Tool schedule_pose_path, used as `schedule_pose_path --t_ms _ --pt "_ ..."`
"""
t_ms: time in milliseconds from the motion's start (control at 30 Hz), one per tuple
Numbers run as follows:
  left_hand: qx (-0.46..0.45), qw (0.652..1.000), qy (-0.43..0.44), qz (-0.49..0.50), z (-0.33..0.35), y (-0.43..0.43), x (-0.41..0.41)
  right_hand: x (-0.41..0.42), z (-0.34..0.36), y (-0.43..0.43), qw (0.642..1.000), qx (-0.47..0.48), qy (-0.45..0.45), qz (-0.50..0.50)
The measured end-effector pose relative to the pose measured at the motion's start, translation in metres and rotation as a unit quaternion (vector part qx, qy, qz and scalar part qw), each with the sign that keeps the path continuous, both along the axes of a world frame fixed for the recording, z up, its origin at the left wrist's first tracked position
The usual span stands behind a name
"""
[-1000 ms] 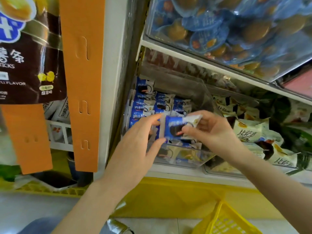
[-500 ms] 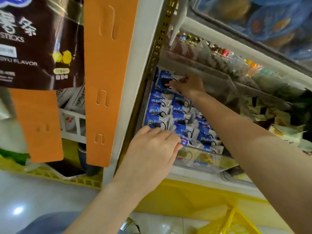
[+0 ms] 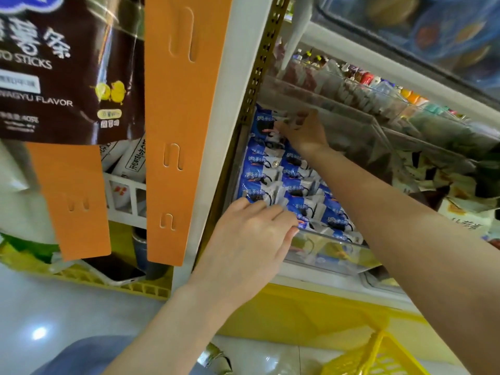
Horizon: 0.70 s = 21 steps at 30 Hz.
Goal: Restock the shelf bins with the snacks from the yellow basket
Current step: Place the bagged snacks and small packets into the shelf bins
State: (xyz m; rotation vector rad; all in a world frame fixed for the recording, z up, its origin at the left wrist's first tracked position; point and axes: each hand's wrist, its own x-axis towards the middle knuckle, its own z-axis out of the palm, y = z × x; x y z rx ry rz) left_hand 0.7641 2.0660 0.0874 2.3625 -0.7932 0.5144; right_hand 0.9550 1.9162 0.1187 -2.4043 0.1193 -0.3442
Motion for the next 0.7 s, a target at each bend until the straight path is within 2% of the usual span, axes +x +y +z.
schedule_pose_path --t_ms 167,300,400,467,500,633,700 --pt "0.001 1.0 -0.004 0.019 -0.003 -0.002 -0.004 -0.076 0.012 -0.011 0.999 0.007 -0.018 0.045" --pt "0.01 0.999 -0.032 0.032 -0.008 -0.014 -0.011 -0.168 0.002 -0.037 0.995 -0.042 -0.018 0.084" --pt "0.008 0.999 -0.05 0.02 -0.013 -0.028 -0.019 -0.225 -0.013 -0.061 0.981 -0.154 0.0 0.117" --pt "0.006 0.998 -0.06 0.002 -0.018 -0.038 -0.027 -0.255 -0.021 -0.078 0.958 -0.256 -0.031 0.128" --pt "0.004 0.998 -0.067 -0.008 -0.021 -0.044 -0.032 -0.268 -0.027 -0.087 0.951 -0.276 -0.047 0.13" --pt "0.005 0.995 -0.073 -0.062 -0.042 -0.068 -0.057 -0.33 -0.061 -0.124 0.968 -0.236 -0.049 0.074" --pt "0.025 0.994 -0.031 -0.102 -0.061 -0.085 -0.074 -0.361 -0.088 -0.147 0.977 -0.208 -0.04 0.02"
